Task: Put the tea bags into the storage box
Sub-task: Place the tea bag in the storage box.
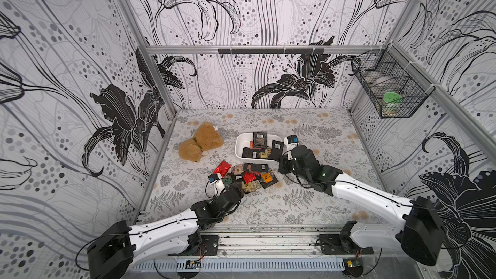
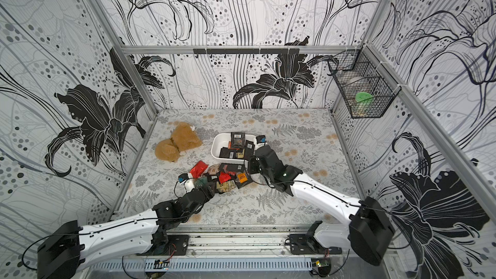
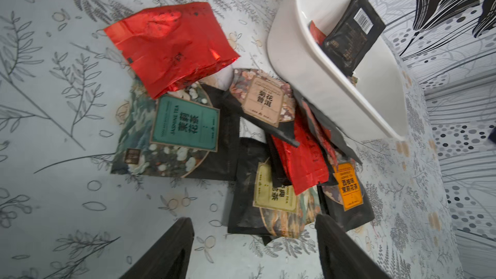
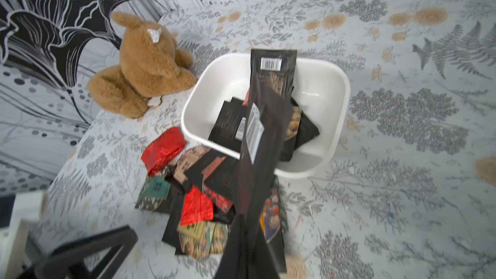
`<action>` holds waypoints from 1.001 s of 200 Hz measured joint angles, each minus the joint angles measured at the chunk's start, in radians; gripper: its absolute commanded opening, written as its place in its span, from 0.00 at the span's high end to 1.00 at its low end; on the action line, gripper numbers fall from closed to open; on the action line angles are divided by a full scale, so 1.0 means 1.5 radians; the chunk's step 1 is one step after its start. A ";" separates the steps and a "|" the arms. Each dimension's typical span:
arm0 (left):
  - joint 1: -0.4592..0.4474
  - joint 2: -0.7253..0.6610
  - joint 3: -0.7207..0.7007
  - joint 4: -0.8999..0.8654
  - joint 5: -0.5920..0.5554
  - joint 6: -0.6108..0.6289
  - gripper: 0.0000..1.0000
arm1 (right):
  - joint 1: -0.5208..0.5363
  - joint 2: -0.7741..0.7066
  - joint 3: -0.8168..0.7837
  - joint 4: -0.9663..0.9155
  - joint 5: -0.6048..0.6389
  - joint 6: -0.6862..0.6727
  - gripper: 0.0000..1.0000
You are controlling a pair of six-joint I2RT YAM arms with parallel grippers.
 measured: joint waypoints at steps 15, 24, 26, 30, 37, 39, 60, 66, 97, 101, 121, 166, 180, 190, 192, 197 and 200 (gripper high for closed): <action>0.000 -0.019 -0.017 -0.001 0.000 -0.011 0.23 | -0.027 0.078 0.060 0.010 -0.007 0.007 1.00; 0.000 -0.029 -0.021 -0.003 0.000 -0.016 0.22 | -0.039 0.125 0.096 0.013 -0.007 0.009 1.00; 0.000 -0.031 -0.022 -0.004 0.000 -0.018 0.22 | -0.042 0.135 0.104 0.014 -0.007 0.009 1.00; 0.000 -0.035 -0.023 -0.005 0.000 -0.020 0.22 | -0.045 0.153 0.117 0.013 -0.007 0.009 1.00; 0.000 -0.041 -0.024 -0.008 0.000 -0.023 0.22 | -0.049 0.188 0.143 0.011 -0.007 0.009 1.00; 0.000 -0.042 -0.024 -0.008 0.000 -0.025 0.22 | -0.050 0.197 0.152 0.009 -0.006 0.009 1.00; 0.000 -0.052 -0.024 -0.011 0.001 -0.027 0.21 | -0.051 0.288 0.227 0.000 -0.008 0.009 1.00; 0.000 -0.052 -0.024 -0.013 0.000 -0.027 0.21 | -0.051 0.305 0.241 -0.003 -0.009 0.009 1.00; 0.000 -0.052 -0.024 -0.031 0.000 -0.026 0.20 | -0.051 0.362 0.287 -0.030 -0.009 0.009 0.96; 0.000 -0.052 -0.024 -0.031 0.000 -0.026 0.20 | -0.051 0.364 0.289 -0.034 -0.008 0.009 0.94; 0.000 -0.051 -0.024 -0.037 0.000 -0.026 0.20 | -0.051 0.367 0.289 -0.049 -0.006 0.007 0.88; 0.000 -0.051 -0.004 -0.068 -0.004 -0.024 0.19 | -0.051 0.359 0.282 -0.069 0.002 -0.013 0.70; 0.000 -0.051 0.012 -0.073 -0.006 -0.022 0.19 | -0.051 0.334 0.255 -0.073 0.011 -0.015 0.69; 0.000 -0.051 0.024 -0.076 -0.007 -0.020 0.19 | -0.051 0.305 0.231 -0.081 0.017 -0.019 0.70; 0.000 -0.051 0.025 -0.076 -0.007 -0.020 0.19 | -0.051 0.300 0.226 -0.082 0.017 -0.020 0.70; 0.000 -0.052 0.030 -0.076 -0.007 -0.019 0.19 | -0.051 0.280 0.213 -0.084 0.019 -0.024 0.69; 0.000 -0.052 0.033 -0.076 -0.007 -0.019 0.19 | -0.051 0.270 0.206 -0.086 0.019 -0.025 0.69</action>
